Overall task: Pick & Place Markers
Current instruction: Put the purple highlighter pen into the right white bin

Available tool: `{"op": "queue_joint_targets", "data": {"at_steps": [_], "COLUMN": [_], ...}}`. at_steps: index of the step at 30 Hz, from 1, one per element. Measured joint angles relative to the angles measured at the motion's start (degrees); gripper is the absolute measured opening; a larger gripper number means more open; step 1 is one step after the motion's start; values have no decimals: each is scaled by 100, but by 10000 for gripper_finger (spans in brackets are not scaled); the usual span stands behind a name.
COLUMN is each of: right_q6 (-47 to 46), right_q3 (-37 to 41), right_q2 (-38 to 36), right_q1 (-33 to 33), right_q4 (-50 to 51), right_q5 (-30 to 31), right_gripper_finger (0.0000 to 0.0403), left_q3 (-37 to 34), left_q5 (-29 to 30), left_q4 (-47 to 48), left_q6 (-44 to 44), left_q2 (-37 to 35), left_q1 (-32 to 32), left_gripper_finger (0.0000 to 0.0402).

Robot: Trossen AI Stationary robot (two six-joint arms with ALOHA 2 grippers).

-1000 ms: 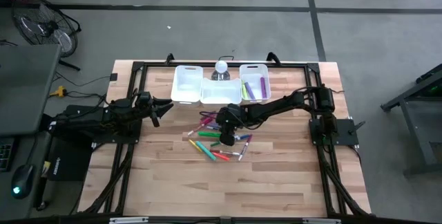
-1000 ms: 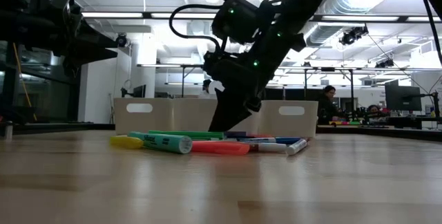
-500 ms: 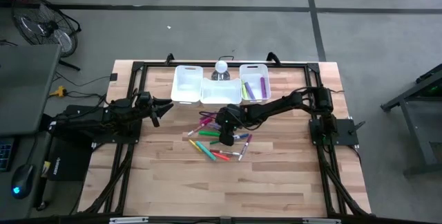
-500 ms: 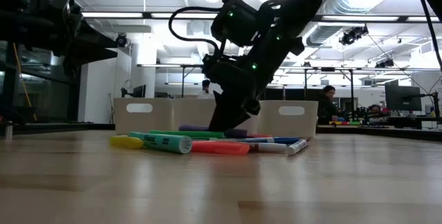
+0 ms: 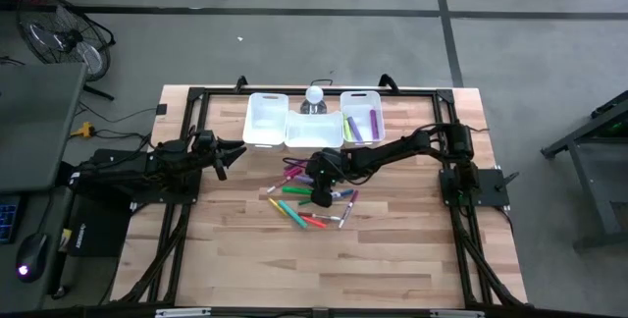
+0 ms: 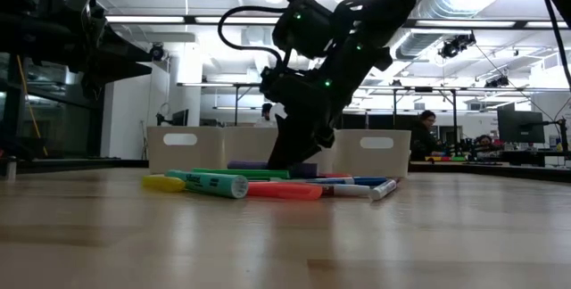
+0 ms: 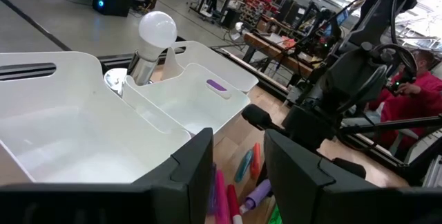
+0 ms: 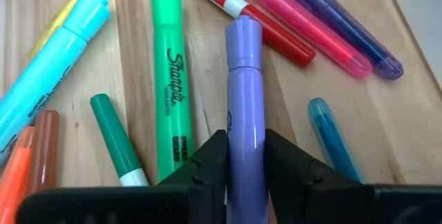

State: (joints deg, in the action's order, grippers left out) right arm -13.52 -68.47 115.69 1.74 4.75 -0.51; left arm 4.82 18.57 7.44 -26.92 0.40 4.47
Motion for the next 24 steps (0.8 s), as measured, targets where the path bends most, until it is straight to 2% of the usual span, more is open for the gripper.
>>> {"op": "queue_joint_targets", "data": {"at_steps": [12,24], "right_q6": [0,-263], "right_q3": [-1,-9], "right_q2": [-62,-609], "right_q1": [-2,-16], "right_q4": [14,112], "right_q5": [-153,-127], "right_gripper_finger": [65,58], "left_q3": [0,0], "left_q5": [0,2], "left_q4": [0,0], "left_q6": [0,0], "left_q2": [-2,0], "left_q1": [2,0], "left_gripper_finger": [129,129]}}
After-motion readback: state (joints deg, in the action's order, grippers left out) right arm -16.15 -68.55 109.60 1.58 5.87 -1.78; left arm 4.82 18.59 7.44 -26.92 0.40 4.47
